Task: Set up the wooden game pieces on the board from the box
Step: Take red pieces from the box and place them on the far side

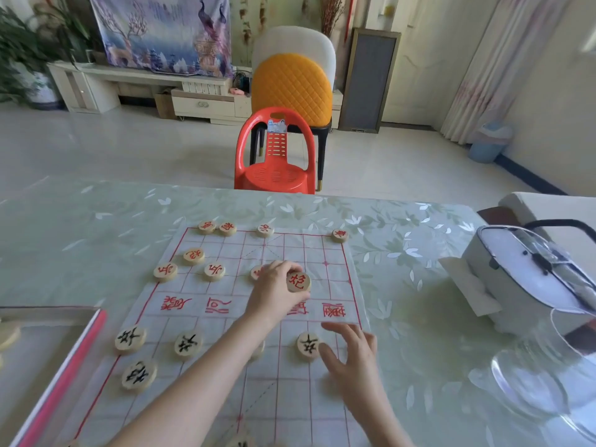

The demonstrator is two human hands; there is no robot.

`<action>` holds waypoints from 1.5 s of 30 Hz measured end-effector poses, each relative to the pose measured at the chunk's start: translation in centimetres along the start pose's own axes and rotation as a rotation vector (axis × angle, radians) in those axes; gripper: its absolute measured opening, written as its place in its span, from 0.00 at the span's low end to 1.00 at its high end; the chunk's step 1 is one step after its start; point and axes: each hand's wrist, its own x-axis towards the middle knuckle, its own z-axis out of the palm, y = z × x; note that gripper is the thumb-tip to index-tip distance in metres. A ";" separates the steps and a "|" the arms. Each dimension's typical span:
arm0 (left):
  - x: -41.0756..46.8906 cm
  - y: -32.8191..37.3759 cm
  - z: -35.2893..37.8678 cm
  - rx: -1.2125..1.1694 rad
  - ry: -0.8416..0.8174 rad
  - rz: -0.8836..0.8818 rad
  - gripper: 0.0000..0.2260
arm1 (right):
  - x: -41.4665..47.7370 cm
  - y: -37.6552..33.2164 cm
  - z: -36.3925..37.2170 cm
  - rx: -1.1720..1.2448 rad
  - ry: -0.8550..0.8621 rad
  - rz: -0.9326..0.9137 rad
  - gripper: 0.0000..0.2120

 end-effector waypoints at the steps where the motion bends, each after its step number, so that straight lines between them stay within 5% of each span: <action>1: 1.7 0.3 1.2 0.008 0.006 0.008 0.21 | 0.4 0.5 0.1 0.010 0.013 0.012 0.14; 5: 7.5 0.7 5.6 0.039 0.011 0.017 0.21 | 1.7 2.5 0.9 0.010 0.067 -0.016 0.26; 22: 11.7 -1.3 9.2 0.077 0.116 0.028 0.24 | 3.5 3.9 0.6 0.063 -0.022 0.041 0.17; 34: 1.5 -5.8 -5.3 -0.046 0.250 -0.001 0.15 | 1.4 -2.9 -0.1 -0.016 -0.062 0.031 0.15; 45: -15.7 -18.3 -24.9 -0.029 0.338 -0.310 0.12 | -3.9 -15.5 3.2 -0.120 -0.202 -0.118 0.16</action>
